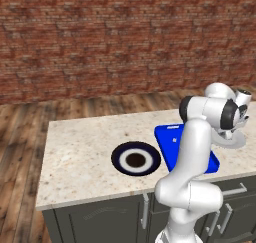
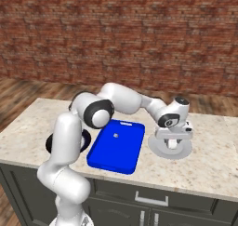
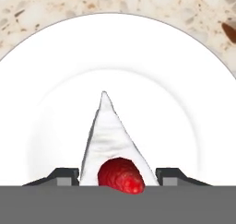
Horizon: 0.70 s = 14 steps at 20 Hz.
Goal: Move the dessert items from the plate to the tray.
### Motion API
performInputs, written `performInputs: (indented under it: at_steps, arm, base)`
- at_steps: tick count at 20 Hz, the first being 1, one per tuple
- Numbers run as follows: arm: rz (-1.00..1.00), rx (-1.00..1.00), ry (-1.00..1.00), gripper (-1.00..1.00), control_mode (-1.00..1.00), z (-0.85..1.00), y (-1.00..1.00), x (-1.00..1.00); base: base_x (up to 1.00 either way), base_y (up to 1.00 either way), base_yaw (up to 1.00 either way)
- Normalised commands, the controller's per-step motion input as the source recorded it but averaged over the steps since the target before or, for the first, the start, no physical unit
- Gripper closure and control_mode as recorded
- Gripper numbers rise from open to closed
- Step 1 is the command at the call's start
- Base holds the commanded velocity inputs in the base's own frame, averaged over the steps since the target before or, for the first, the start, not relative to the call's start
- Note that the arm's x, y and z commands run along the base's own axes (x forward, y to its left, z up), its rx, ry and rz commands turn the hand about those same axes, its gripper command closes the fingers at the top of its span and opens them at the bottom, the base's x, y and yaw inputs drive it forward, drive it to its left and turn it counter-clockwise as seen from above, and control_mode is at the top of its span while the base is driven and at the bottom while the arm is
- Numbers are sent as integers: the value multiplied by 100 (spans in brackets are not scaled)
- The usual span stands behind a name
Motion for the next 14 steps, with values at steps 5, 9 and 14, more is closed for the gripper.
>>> performInputs:
  at_steps: [5, 9, 14]
  arm:
    - [0, 1, 0, 100, -100, -7, 2, 0]
    - [0, -1, 0, 100, -100, 12, 13, -2]
    - [0, -7, 0, 100, -100, 37, 30, -30]
  base:
    - [0, 0, 0]
    - [0, 0, 0]
    - [0, 0, 0]
